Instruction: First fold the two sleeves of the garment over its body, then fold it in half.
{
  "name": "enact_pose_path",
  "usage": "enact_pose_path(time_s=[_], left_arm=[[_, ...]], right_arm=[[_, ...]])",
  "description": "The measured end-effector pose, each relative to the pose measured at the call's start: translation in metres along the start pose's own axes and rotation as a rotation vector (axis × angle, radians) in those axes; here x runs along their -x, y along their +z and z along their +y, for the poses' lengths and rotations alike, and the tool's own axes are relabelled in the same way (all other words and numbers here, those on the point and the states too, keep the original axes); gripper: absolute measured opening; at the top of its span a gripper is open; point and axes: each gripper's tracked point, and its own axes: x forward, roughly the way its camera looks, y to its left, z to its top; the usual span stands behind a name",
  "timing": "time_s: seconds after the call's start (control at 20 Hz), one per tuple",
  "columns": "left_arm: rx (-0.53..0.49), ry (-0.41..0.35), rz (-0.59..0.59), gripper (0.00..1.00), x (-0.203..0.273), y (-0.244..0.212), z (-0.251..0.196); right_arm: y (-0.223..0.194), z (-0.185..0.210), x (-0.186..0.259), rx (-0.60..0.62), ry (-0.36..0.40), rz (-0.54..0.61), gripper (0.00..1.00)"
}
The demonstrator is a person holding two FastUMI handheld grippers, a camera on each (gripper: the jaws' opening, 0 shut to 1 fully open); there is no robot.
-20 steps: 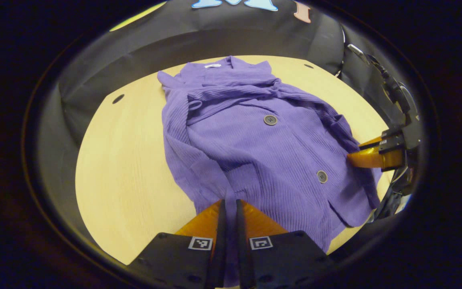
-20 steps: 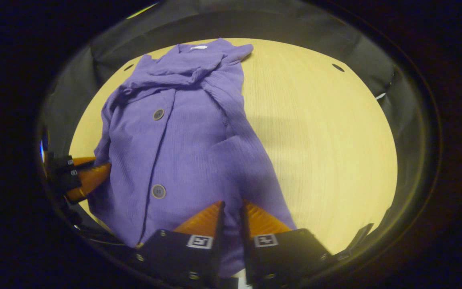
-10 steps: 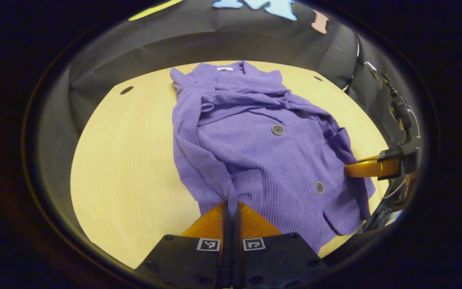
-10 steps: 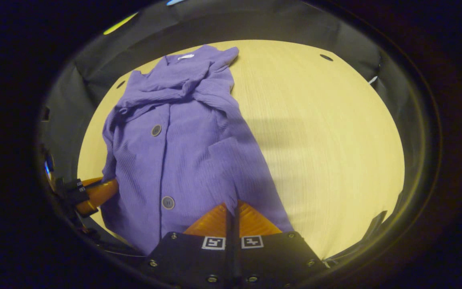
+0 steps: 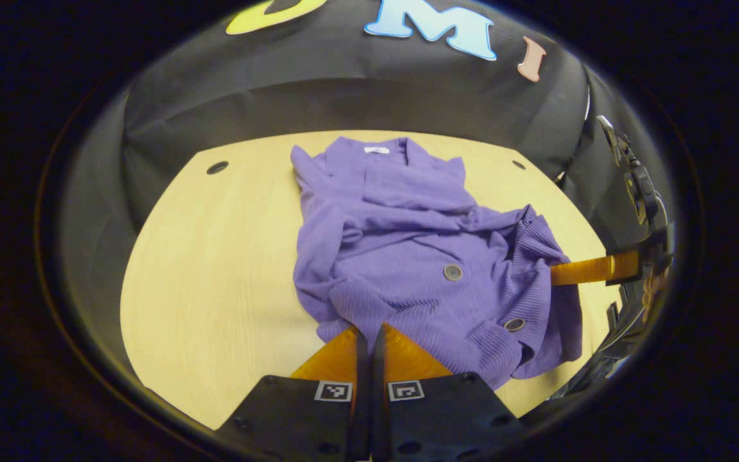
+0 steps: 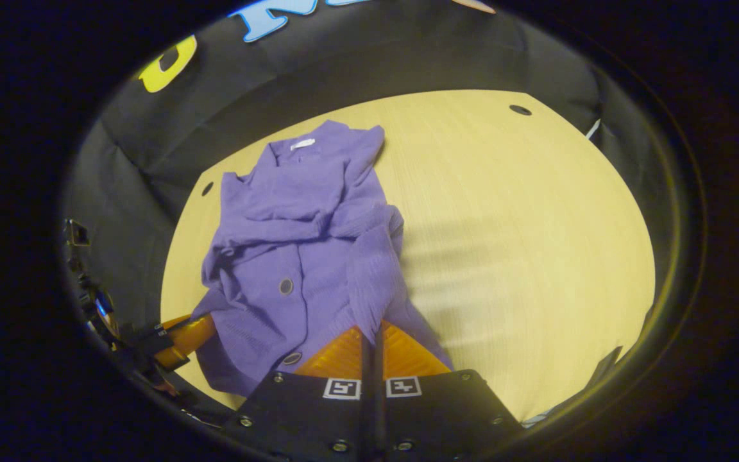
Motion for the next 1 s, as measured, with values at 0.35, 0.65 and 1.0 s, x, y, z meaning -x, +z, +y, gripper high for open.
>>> enact_pose_path(time_s=[0.35,0.65,1.0], left_arm=[[0.027,0.008,-0.076,0.06,-0.013,0.058,0.013],[0.044,0.026,-0.149,0.06,-0.028,0.121,0.032],[0.079,0.033,-0.205,0.07,-0.052,0.186,0.050]], right_arm=[[0.065,0.023,-0.004,0.061,0.050,-0.074,0.01],[0.126,0.036,-0.011,0.073,0.078,-0.139,0.00],[0.196,0.044,-0.025,0.074,0.095,-0.213,0.00]])
